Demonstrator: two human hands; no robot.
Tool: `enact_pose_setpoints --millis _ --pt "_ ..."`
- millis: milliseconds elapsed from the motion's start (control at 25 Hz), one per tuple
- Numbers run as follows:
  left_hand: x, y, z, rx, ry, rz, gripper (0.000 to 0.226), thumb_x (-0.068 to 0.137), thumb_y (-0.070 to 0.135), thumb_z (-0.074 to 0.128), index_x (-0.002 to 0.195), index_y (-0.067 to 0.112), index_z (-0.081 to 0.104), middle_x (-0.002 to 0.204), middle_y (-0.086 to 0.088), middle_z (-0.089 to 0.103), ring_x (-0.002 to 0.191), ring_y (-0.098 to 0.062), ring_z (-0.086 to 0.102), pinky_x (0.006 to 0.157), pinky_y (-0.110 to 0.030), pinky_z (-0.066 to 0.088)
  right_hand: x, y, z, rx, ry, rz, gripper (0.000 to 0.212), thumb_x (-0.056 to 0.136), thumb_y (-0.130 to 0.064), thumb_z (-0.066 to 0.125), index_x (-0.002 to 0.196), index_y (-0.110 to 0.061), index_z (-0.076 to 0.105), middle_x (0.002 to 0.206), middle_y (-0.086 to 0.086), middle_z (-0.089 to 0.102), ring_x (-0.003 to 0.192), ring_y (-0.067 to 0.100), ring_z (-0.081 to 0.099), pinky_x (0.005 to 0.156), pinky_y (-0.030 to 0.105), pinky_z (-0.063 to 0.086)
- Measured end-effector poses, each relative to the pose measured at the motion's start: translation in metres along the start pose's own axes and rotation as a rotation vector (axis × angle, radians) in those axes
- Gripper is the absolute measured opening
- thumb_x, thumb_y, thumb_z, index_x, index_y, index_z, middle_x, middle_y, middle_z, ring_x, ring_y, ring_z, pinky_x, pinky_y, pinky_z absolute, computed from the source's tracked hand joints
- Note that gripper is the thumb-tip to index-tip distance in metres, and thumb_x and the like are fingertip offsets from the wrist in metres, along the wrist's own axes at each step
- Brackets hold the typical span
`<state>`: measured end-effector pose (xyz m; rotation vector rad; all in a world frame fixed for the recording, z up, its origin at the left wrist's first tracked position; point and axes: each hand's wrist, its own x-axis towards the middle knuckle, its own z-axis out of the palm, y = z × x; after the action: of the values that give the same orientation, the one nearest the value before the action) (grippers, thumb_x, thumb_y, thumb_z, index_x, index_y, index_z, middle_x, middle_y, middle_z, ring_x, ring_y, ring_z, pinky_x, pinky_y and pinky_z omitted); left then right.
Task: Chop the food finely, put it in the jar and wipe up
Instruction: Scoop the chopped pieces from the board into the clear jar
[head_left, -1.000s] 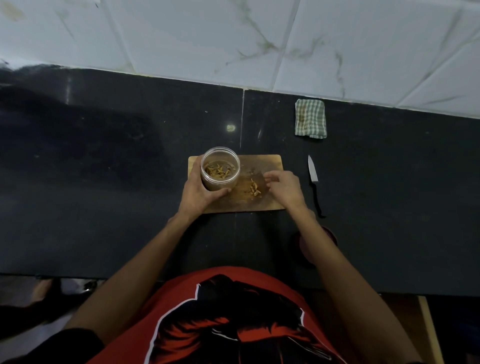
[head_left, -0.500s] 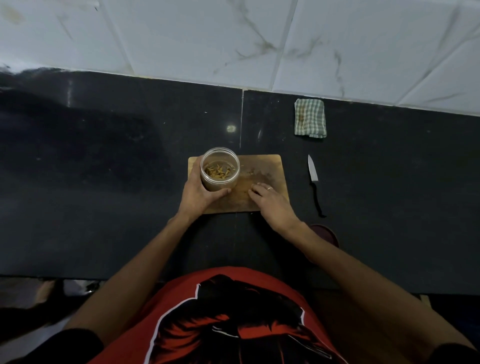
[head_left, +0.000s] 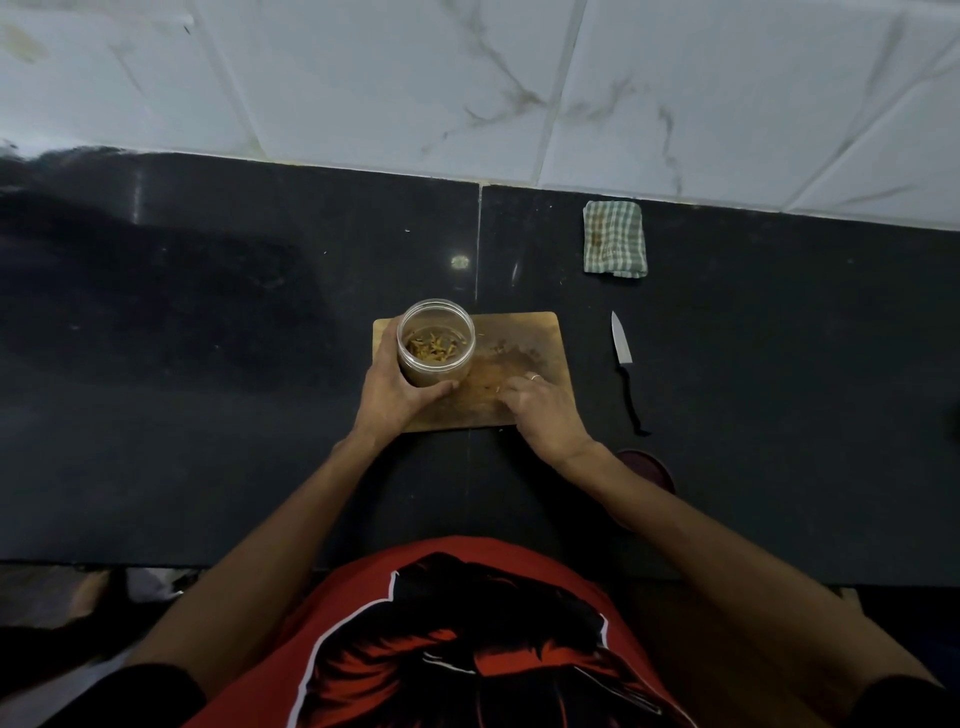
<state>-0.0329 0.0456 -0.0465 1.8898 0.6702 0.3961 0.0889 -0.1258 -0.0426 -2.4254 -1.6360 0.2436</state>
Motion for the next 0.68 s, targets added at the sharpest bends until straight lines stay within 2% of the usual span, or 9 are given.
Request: enact_pose_setpoints --millis 40,120,200,240,320,440,520,600,680 --pt "0.0 0.0 0.0 -0.002 -0.001 -0.003 0.095 0.062 0.035 0.086 0.138 0.029 0.029 0.126 0.017 0.047 0.118 0.002 0.045 0.093 -0.009 0.033 0.002 0.001 -0.001 0.16 0.082 0.107 0.02 0.089 0.006 0.057 0.096 -0.002 0.074 0.097 0.009 0.07 0.091 0.022 0.064 0.082 0.036 0.054" --pt "0.0 0.0 -0.001 -0.005 -0.002 -0.006 0.096 0.062 0.034 0.086 0.139 0.027 0.029 0.127 0.016 0.047 0.119 0.0 0.045 0.095 -0.011 0.033 0.009 0.009 -0.01 0.607 0.182 0.523 0.015 0.088 0.002 0.066 0.097 -0.005 0.076 0.097 0.0 0.07 0.088 0.009 0.065 0.084 0.019 0.051" --pt "0.001 -0.002 -0.001 -0.004 -0.003 -0.005 0.097 0.062 0.034 0.086 0.139 0.026 0.029 0.129 0.014 0.047 0.12 -0.001 0.045 0.096 -0.013 0.034 0.013 0.02 -0.021 1.161 0.226 0.843 0.013 0.085 0.005 0.07 0.095 -0.002 0.074 0.1 0.008 0.072 0.089 0.015 0.069 0.076 0.016 0.056" --pt "0.001 -0.002 -0.001 -0.005 -0.005 -0.004 0.097 0.062 0.035 0.086 0.139 0.027 0.029 0.129 0.015 0.048 0.12 -0.001 0.045 0.096 -0.013 0.034 0.013 0.025 -0.027 1.352 0.243 0.904 0.013 0.084 0.007 0.069 0.094 -0.001 0.073 0.1 0.013 0.072 0.092 0.021 0.069 0.073 0.019 0.058" --pt "0.001 -0.002 -0.001 -0.012 -0.008 -0.001 0.096 0.061 0.036 0.086 0.138 0.029 0.029 0.127 0.017 0.047 0.12 0.0 0.045 0.095 -0.013 0.034 0.015 0.026 -0.042 1.524 0.245 0.924 0.013 0.085 0.01 0.066 0.093 0.001 0.071 0.098 0.015 0.07 0.092 0.023 0.07 0.072 0.023 0.059" --pt "0.001 -0.002 -0.001 -0.018 -0.01 -0.003 0.096 0.061 0.036 0.086 0.138 0.029 0.029 0.127 0.017 0.047 0.12 0.0 0.045 0.095 -0.012 0.033 0.029 0.011 -0.065 1.546 0.263 0.798 0.013 0.084 0.01 0.066 0.095 0.003 0.071 0.096 0.014 0.071 0.088 0.021 0.071 0.074 0.024 0.06" --pt "0.0 -0.001 -0.001 -0.022 -0.004 0.003 0.095 0.062 0.036 0.086 0.137 0.031 0.029 0.126 0.017 0.048 0.119 0.0 0.046 0.095 -0.012 0.035 0.044 -0.007 -0.081 1.467 0.256 0.676 0.016 0.084 0.008 0.067 0.1 0.003 0.071 0.095 0.012 0.072 0.086 0.02 0.071 0.077 0.025 0.06" --pt "0.0 0.0 -0.001 -0.029 -0.004 0.01 0.093 0.062 0.038 0.086 0.136 0.034 0.03 0.126 0.017 0.05 0.119 -0.001 0.048 0.097 -0.018 0.038 0.061 -0.025 -0.087 1.292 0.255 0.558 0.02 0.084 0.006 0.069 0.103 0.0 0.072 0.095 0.008 0.074 0.088 0.017 0.072 0.081 0.027 0.06" --pt "0.0 -0.002 -0.002 -0.031 -0.012 0.006 0.093 0.062 0.038 0.085 0.136 0.035 0.029 0.127 0.016 0.049 0.12 -0.002 0.048 0.099 -0.023 0.039 0.076 -0.041 -0.087 0.977 0.217 0.426 0.024 0.084 0.001 0.071 0.107 -0.005 0.073 0.1 0.006 0.074 0.094 0.014 0.071 0.087 0.028 0.058"
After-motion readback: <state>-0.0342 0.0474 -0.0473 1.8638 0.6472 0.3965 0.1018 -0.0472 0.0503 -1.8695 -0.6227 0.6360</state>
